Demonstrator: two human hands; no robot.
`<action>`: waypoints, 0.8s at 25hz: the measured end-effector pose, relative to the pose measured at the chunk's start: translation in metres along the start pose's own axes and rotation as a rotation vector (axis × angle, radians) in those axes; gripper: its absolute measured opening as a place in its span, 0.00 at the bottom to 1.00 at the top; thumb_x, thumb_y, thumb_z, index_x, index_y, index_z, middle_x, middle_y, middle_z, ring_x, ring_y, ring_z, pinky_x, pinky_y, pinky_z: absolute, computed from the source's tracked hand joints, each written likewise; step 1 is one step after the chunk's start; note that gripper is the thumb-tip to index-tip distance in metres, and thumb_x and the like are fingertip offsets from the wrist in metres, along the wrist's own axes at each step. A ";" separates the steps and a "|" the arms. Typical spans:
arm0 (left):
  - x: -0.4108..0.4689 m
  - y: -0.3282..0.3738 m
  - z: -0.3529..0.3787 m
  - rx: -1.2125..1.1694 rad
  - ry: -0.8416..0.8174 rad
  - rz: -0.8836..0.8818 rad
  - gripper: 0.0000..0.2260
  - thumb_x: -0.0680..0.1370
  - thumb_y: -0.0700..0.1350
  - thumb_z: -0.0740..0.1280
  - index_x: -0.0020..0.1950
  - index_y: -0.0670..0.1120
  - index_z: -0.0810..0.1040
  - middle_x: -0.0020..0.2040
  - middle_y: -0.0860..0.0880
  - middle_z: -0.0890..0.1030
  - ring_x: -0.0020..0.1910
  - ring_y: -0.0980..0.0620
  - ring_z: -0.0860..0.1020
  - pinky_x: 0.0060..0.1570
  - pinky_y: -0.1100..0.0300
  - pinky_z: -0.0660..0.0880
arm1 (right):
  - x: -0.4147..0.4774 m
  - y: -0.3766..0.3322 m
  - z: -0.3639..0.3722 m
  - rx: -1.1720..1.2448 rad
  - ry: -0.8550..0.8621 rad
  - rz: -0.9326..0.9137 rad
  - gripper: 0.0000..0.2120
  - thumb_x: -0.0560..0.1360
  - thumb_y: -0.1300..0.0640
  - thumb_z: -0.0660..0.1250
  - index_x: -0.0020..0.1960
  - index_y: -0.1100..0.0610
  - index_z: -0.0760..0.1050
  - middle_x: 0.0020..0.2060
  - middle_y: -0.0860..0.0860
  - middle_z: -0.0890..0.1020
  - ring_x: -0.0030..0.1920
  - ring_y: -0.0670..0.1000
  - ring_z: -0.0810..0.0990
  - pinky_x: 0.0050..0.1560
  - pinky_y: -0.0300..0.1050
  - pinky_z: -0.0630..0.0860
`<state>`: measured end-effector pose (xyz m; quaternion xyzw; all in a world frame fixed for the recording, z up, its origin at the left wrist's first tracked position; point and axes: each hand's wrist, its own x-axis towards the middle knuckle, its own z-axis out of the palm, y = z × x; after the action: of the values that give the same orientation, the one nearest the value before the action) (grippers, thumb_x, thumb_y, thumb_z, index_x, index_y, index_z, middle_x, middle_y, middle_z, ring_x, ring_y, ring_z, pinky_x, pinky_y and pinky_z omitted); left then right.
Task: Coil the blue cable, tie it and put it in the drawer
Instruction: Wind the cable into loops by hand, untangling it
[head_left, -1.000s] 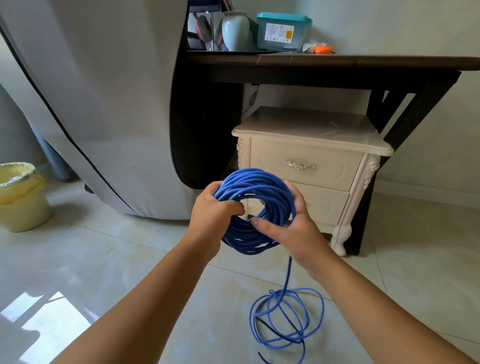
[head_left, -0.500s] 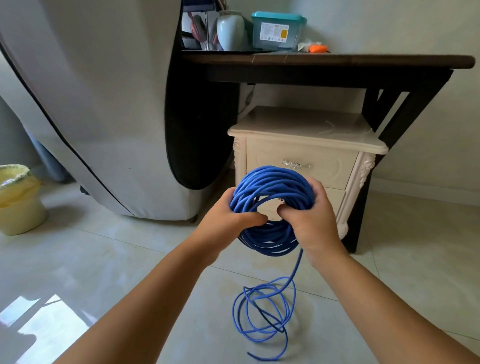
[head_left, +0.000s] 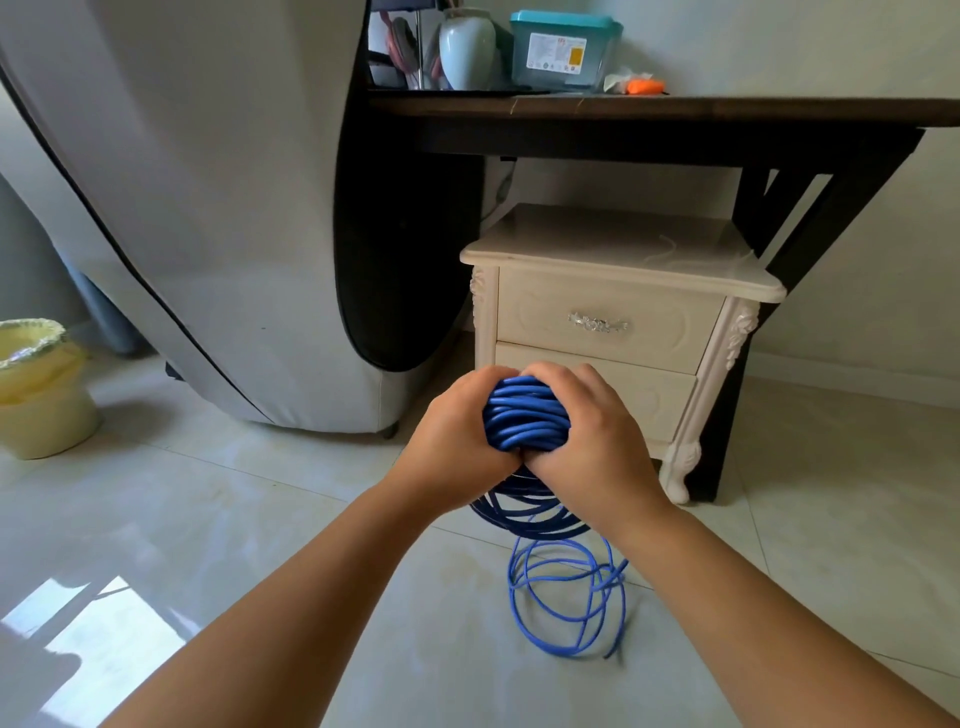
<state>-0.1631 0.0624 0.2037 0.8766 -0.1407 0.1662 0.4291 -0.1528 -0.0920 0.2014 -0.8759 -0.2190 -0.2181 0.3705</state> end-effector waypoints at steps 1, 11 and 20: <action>0.000 0.001 0.001 -0.021 0.031 -0.018 0.25 0.67 0.34 0.74 0.61 0.51 0.75 0.51 0.53 0.81 0.48 0.56 0.80 0.47 0.63 0.77 | 0.000 0.000 0.000 0.016 -0.007 0.001 0.29 0.63 0.61 0.73 0.62 0.45 0.74 0.50 0.46 0.75 0.49 0.50 0.75 0.44 0.43 0.73; 0.008 0.015 -0.008 -0.585 0.221 -0.389 0.26 0.64 0.24 0.68 0.53 0.51 0.79 0.45 0.43 0.83 0.44 0.44 0.82 0.46 0.47 0.81 | 0.008 0.006 -0.036 0.509 -0.295 0.272 0.44 0.66 0.55 0.80 0.74 0.38 0.61 0.66 0.41 0.72 0.62 0.41 0.76 0.62 0.39 0.75; 0.011 0.019 -0.011 -0.916 0.209 -0.484 0.23 0.67 0.26 0.63 0.58 0.43 0.77 0.43 0.42 0.76 0.44 0.43 0.76 0.45 0.50 0.75 | 0.003 0.005 -0.009 0.968 -0.209 0.522 0.49 0.63 0.60 0.79 0.76 0.43 0.56 0.57 0.49 0.81 0.59 0.52 0.81 0.63 0.59 0.76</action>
<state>-0.1627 0.0593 0.2277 0.5854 0.0507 0.0703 0.8061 -0.1496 -0.1012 0.2067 -0.6480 -0.1057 0.0944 0.7483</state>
